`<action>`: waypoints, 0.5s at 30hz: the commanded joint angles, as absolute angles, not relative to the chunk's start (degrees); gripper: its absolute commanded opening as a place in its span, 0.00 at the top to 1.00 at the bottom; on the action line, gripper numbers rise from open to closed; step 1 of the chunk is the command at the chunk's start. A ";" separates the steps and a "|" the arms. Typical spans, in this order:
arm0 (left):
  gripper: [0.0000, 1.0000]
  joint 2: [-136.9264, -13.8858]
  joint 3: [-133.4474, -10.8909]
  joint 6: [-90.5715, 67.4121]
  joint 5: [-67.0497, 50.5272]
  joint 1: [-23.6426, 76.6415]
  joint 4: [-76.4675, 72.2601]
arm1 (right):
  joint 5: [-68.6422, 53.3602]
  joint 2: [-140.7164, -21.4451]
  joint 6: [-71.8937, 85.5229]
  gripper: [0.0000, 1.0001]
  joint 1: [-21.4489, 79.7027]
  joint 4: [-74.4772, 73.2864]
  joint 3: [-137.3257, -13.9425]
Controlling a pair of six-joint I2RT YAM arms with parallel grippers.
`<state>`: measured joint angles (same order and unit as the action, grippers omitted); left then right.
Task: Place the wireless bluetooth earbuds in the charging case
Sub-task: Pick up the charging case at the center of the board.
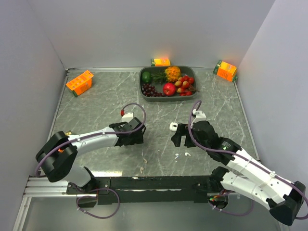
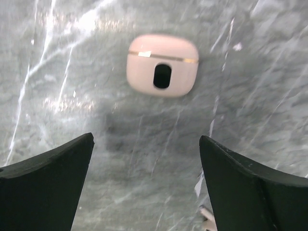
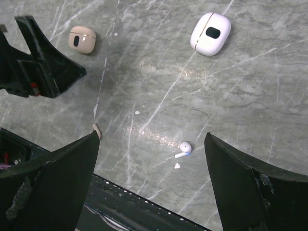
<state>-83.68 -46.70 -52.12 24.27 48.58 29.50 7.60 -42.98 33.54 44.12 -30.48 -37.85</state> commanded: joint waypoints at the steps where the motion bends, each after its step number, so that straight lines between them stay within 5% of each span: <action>1: 0.04 -84.80 -47.28 -49.66 23.65 47.20 24.18 | 7.30 -44.20 33.22 0.02 44.38 -29.80 -38.41; 7: 0.02 -88.76 -50.62 -50.18 23.46 45.97 23.91 | 7.38 -45.09 32.96 0.02 44.39 -29.53 -38.85; 15: 0.21 -95.88 -57.82 -47.64 25.93 44.74 29.53 | 7.65 -45.79 32.52 0.02 44.38 -29.62 -39.29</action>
